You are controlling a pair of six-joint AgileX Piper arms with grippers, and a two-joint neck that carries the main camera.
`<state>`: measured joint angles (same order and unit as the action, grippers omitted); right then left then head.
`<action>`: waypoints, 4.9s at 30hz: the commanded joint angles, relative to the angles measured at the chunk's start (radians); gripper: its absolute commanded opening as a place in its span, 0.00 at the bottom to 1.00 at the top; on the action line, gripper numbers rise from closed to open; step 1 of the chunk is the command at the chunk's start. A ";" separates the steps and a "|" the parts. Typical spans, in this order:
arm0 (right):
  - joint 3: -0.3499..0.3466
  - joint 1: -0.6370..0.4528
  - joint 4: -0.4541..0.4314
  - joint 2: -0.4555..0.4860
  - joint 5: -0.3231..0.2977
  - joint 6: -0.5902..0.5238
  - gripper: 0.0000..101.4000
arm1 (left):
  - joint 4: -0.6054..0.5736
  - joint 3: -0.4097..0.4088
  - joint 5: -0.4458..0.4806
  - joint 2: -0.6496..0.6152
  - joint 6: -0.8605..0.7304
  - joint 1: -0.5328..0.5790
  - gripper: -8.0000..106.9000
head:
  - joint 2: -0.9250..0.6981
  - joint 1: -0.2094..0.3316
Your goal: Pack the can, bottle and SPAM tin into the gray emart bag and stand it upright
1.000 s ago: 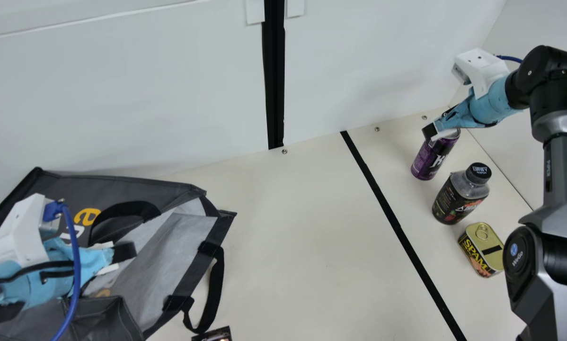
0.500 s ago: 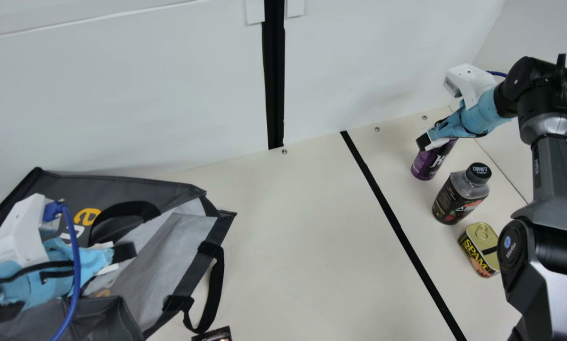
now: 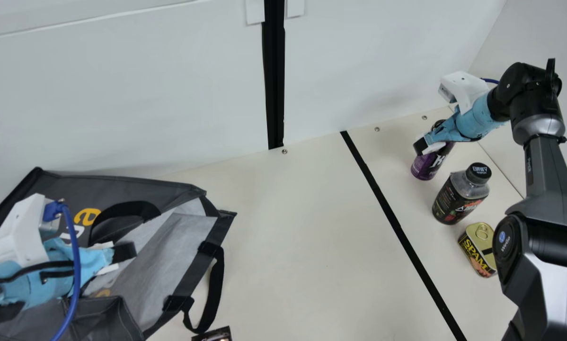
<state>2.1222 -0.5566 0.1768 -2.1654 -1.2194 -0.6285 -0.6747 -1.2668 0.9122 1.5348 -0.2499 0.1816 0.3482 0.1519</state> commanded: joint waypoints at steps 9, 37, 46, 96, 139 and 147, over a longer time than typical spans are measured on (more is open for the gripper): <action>0.032 -0.008 0.020 -0.025 -0.001 -0.028 0.01 | 0.000 0.000 0.000 0.000 0.000 0.000 0.00 | 0.001 0.023; -0.099 0.057 0.125 0.195 -0.001 -0.194 0.00 | 0.000 0.000 0.000 0.000 0.000 0.000 0.00 | 0.001 0.023; -0.205 0.092 0.168 0.301 -0.001 -0.248 0.00 | 0.000 0.000 0.000 0.000 0.000 0.000 0.00 | 0.001 0.023; -0.761 0.314 0.408 0.678 -0.001 -0.562 0.00 | 0.000 0.000 0.000 0.000 0.000 0.000 0.00 | 0.001 0.023; -0.862 0.590 0.602 0.866 -0.001 -0.417 0.00 | 0.000 0.000 0.000 0.000 0.000 0.000 0.00 | 0.001 0.023; -0.855 0.593 0.651 0.871 -0.001 -0.440 0.00 | 0.000 0.000 0.000 0.000 0.000 0.000 0.00 | 0.001 0.023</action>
<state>1.2663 0.0383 0.8238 -1.2949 -1.2197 -1.0587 -0.6747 -1.2668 0.9122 1.5348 -0.2499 0.1816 0.3482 0.1519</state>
